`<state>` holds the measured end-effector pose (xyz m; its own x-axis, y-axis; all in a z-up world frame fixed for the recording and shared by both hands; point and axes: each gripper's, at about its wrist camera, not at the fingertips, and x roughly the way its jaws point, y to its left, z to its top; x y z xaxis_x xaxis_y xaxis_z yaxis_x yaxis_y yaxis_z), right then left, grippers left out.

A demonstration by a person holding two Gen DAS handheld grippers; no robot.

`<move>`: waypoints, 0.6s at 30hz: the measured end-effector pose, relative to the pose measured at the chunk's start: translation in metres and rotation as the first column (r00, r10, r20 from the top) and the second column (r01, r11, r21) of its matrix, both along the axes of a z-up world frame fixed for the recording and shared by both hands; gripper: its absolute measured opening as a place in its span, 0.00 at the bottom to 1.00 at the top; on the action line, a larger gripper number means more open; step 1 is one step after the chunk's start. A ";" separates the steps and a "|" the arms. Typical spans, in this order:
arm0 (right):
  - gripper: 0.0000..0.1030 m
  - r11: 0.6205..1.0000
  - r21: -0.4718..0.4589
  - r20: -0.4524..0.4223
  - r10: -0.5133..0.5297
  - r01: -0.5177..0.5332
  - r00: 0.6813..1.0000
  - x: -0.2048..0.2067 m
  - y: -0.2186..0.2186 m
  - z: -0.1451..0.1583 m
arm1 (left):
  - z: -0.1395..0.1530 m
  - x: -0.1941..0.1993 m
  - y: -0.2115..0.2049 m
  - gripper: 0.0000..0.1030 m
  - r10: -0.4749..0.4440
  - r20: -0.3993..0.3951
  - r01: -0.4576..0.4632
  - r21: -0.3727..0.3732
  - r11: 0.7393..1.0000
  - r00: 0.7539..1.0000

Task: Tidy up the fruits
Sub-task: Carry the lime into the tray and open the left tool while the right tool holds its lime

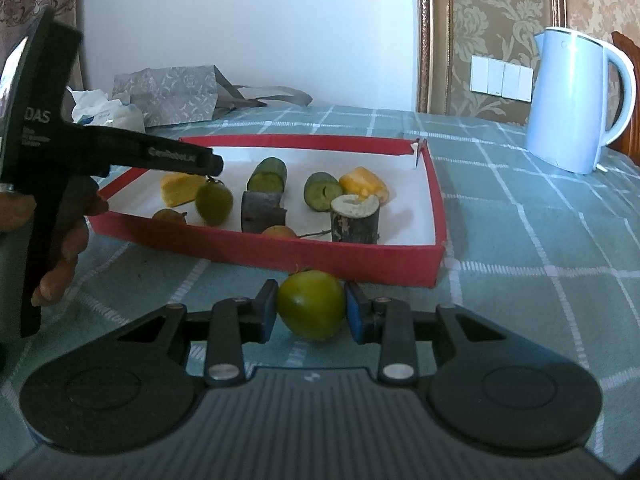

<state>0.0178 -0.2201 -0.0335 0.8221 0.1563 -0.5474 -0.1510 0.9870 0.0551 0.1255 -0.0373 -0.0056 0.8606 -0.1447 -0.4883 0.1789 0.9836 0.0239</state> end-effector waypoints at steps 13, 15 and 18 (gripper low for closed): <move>0.32 1.000 -0.013 0.029 -0.002 0.002 1.000 -0.006 0.002 0.001 | 0.002 -0.044 0.038 0.75 0.085 0.024 -0.082 -0.079 0.993 0.996; 0.32 1.000 -0.018 0.039 -0.003 0.004 0.999 -0.008 0.003 0.002 | 0.001 -0.054 0.042 0.77 0.095 0.034 -0.092 -0.071 0.993 0.995; 0.32 1.000 -0.024 0.048 -0.003 0.004 0.999 -0.010 0.003 0.002 | -0.004 -0.066 0.051 0.79 0.103 0.005 -0.102 -0.084 0.991 0.995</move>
<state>0.0076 -0.2169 -0.0312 0.8481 0.1406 -0.5109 -0.1494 0.9885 0.0240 0.0600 0.0139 -0.0094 0.8776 -0.0949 -0.4700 0.0769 0.9954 -0.0574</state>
